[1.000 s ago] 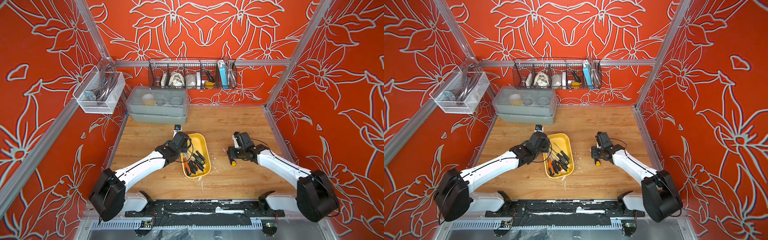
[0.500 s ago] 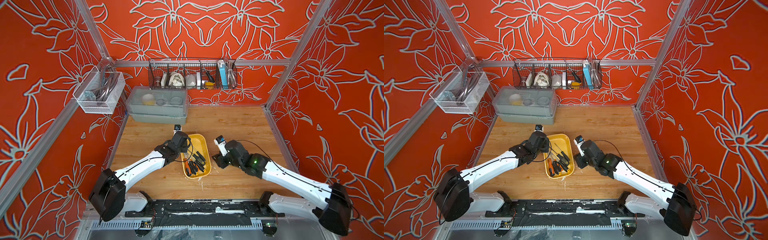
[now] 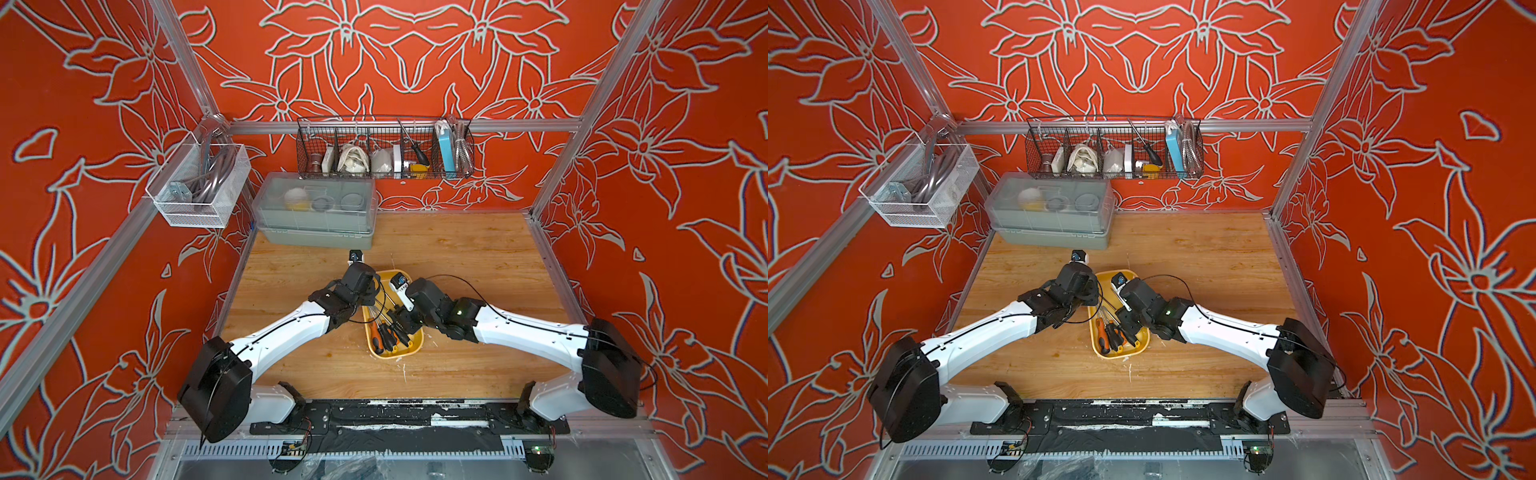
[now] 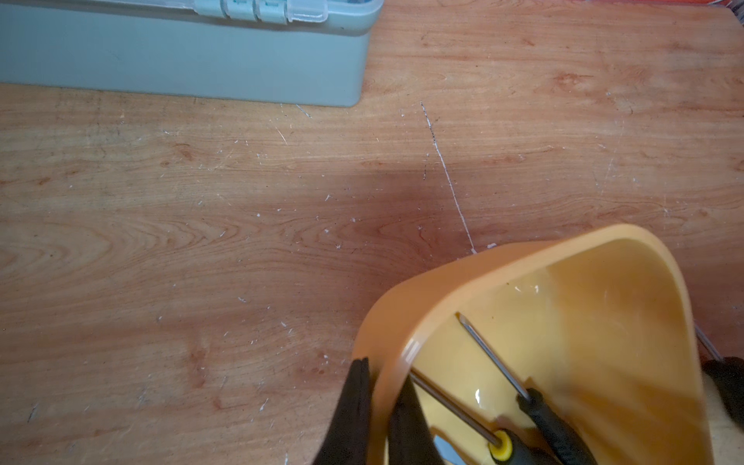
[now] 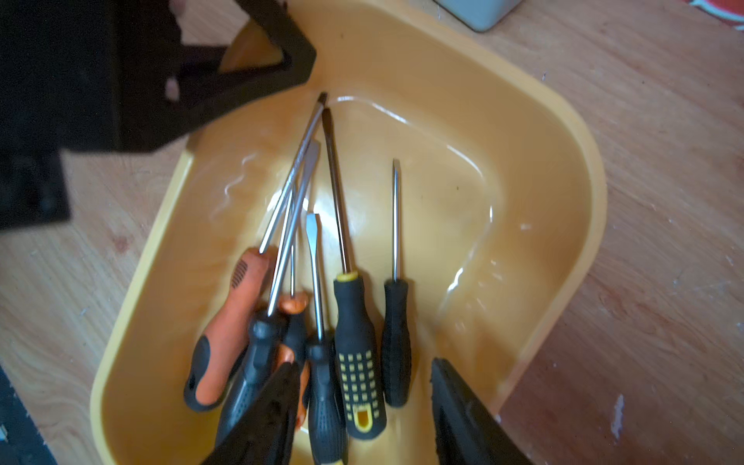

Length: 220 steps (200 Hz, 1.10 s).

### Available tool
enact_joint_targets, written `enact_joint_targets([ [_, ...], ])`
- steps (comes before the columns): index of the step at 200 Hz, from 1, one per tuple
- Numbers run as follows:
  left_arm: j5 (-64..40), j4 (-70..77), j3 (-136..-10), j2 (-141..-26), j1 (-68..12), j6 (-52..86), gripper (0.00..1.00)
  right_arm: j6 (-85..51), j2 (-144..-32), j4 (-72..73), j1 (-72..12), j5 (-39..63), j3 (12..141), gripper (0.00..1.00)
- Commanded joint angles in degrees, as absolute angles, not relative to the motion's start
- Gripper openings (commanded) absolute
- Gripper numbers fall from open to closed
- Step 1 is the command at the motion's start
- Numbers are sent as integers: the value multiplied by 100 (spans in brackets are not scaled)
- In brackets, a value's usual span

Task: Take out the screwdriver from the storage box
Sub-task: Pick up the screwdriver from the storage box.

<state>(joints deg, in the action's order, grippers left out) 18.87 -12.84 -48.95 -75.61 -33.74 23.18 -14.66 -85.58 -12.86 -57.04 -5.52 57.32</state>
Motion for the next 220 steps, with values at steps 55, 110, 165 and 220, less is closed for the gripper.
enact_joint_targets([
  [55, 1796, -1046, -5017, -7466, -3349, 2359, 0, -1635, -9402, -1340, -5271, -486, 6082, 51],
  [110, 1801, -1045, -5023, -7502, -3349, 2350, 0, -1619, -9651, -1336, -5130, -326, 6090, 47],
  [165, 1801, -1051, -5018, -7506, -3350, 2347, 0, -1603, -9947, -1547, -5118, -443, 6249, 37],
  [220, 1800, -1015, -4998, -7482, -3350, 2349, 0, -1635, -10140, -1673, -5115, -604, 6306, 24],
])
